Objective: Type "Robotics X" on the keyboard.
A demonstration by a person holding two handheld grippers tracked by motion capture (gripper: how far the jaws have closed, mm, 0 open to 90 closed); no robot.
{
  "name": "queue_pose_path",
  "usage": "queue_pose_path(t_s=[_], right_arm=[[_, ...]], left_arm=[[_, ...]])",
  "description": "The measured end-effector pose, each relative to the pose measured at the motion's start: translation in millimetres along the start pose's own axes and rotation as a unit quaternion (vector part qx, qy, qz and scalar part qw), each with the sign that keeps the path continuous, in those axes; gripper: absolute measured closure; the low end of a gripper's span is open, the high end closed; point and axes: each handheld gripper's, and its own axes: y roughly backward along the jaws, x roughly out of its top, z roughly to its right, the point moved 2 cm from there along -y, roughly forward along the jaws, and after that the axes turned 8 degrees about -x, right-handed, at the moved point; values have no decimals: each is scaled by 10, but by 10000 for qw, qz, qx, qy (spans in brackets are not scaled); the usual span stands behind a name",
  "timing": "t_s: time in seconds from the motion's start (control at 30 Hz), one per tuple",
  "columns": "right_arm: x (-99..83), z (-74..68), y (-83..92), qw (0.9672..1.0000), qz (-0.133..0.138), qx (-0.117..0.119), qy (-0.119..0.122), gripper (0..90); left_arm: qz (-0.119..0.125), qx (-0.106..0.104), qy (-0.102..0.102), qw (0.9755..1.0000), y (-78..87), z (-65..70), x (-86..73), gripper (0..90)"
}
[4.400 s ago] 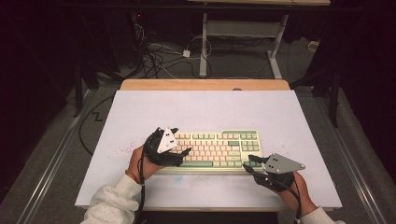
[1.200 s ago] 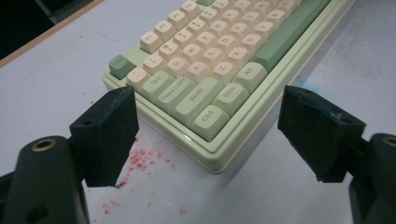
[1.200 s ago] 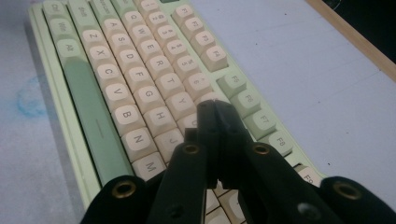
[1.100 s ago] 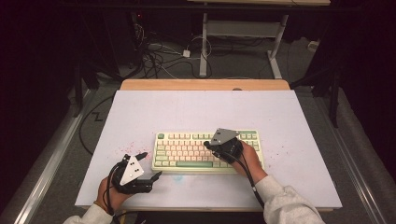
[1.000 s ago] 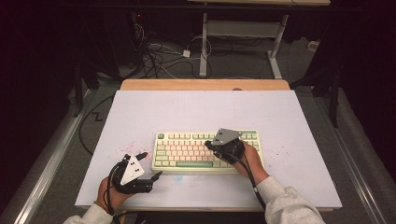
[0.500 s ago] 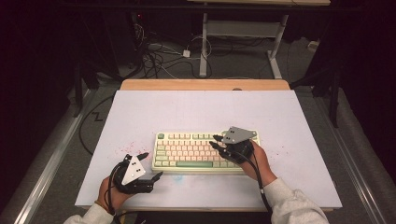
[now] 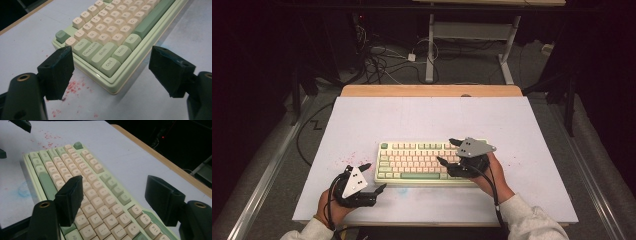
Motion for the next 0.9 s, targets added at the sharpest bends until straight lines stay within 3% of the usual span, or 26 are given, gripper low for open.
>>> queue_pose_path(t_s=[0.4,0.73,0.9], right_arm=[[-28,1,198,9996,189,-212,50,213],[-108,12,383,9991,262,-317,71,211],[-183,38,476,9984,334,-457,41,211]], left_arm=[[70,-92,108,9999,72,-31,34,195],[91,-122,252,9996,121,-52,74,211],[64,-96,226,9997,115,-65,80,212]])
